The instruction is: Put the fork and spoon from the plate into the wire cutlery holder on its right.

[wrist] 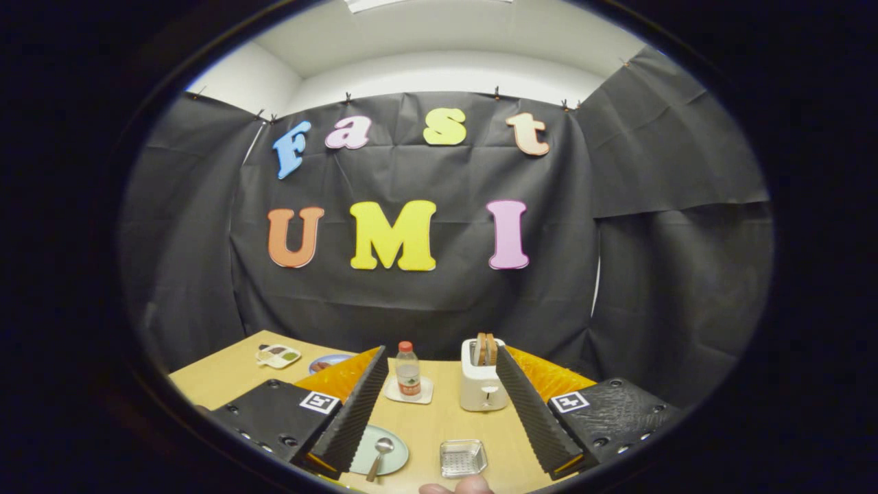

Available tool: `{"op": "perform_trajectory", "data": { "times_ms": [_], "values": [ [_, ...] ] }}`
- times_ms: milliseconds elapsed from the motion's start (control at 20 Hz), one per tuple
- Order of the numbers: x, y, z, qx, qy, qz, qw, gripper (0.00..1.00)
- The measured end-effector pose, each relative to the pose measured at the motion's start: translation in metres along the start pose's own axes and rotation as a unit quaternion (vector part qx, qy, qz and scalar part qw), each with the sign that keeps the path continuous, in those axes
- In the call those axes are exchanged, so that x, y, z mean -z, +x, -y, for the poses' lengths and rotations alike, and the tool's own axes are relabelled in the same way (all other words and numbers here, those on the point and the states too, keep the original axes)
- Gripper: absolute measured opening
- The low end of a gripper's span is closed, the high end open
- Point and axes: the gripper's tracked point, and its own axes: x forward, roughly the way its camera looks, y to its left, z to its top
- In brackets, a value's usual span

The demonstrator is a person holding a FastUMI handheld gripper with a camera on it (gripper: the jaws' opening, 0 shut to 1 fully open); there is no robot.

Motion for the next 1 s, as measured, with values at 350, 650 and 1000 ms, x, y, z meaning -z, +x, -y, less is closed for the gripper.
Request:
{"op": "perform_trajectory", "data": {
  "times_ms": [350, 650, 1000],
  "values": [
    [0.032, 0.000, -0.032, -0.036, 0.000, -0.047, 0.998, 0.96],
    [0.121, -0.004, -0.073, -0.067, -0.016, -0.171, 0.983, 0.96],
    [0.237, 0.009, -0.102, -0.051, -0.006, -0.321, 0.946, 0.96]
  ]
}}
